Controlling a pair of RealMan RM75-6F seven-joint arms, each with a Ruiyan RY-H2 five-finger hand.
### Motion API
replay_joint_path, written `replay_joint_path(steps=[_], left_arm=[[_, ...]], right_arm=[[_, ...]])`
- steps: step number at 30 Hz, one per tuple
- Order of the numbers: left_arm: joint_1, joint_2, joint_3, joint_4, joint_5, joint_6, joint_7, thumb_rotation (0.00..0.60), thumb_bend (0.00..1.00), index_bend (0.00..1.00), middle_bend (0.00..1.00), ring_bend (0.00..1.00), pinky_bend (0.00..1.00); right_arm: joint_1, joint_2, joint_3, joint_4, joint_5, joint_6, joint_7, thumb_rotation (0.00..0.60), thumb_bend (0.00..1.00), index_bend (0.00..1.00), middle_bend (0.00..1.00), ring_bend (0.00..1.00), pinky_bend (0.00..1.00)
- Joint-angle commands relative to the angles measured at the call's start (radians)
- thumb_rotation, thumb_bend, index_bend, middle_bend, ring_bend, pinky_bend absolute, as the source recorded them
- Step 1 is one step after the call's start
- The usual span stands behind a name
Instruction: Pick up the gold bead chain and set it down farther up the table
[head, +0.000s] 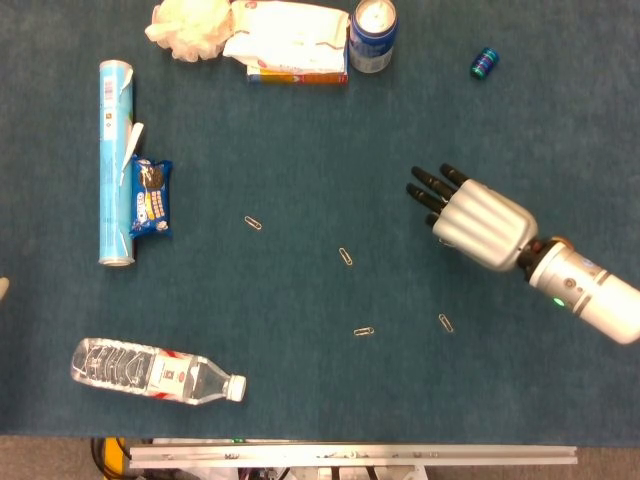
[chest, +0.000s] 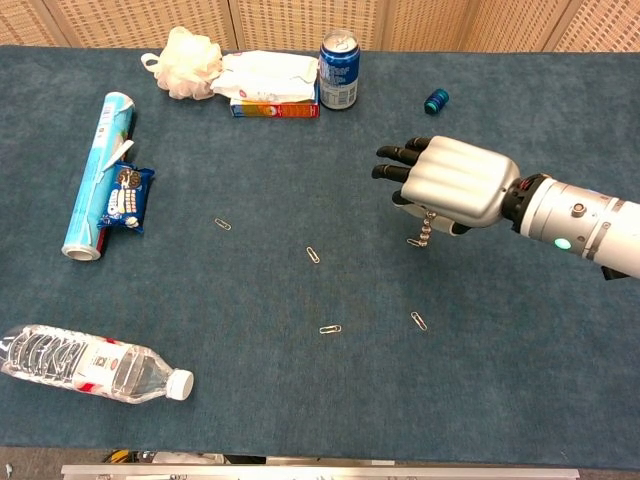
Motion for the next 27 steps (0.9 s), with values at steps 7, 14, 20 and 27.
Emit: replay_joint_path(steps=[7,14,20,27], left_arm=[[-0.001,-0.001,0.002,-0.002,0.004,-0.001,0.005,0.600,0.14,0.50,0.45,0.33,0.51],[0.000,-0.001,0.001,-0.001,0.004,0.001,0.005,0.600,0.14,0.50,0.45,0.33,0.51],[0.000,-0.001,0.000,-0.001,0.001,-0.001,0.003,0.600,0.14,0.50,0.45,0.33,0.51],[0.000,-0.001,0.001,-0.001,0.001,-0.001,0.004,0.600,0.14,0.50,0.45,0.33,0.51]], right_arm=[[0.000,0.021,0.015,-0.012,0.008,0.025,0.009,0.600,0.26,0.58,0.16,0.07,0.23],[0.001,0.020,0.024,0.002,0.022,0.031,0.002,0.600,0.26,0.58,0.16,0.07,0.23],[0.006,0.010,0.034,0.024,0.043,0.026,0.001,0.600,0.26,0.58,0.16,0.07,0.23],[0.020,-0.011,0.043,0.059,0.065,0.007,-0.001,0.600,0.26,0.58,0.16,0.07,0.23]])
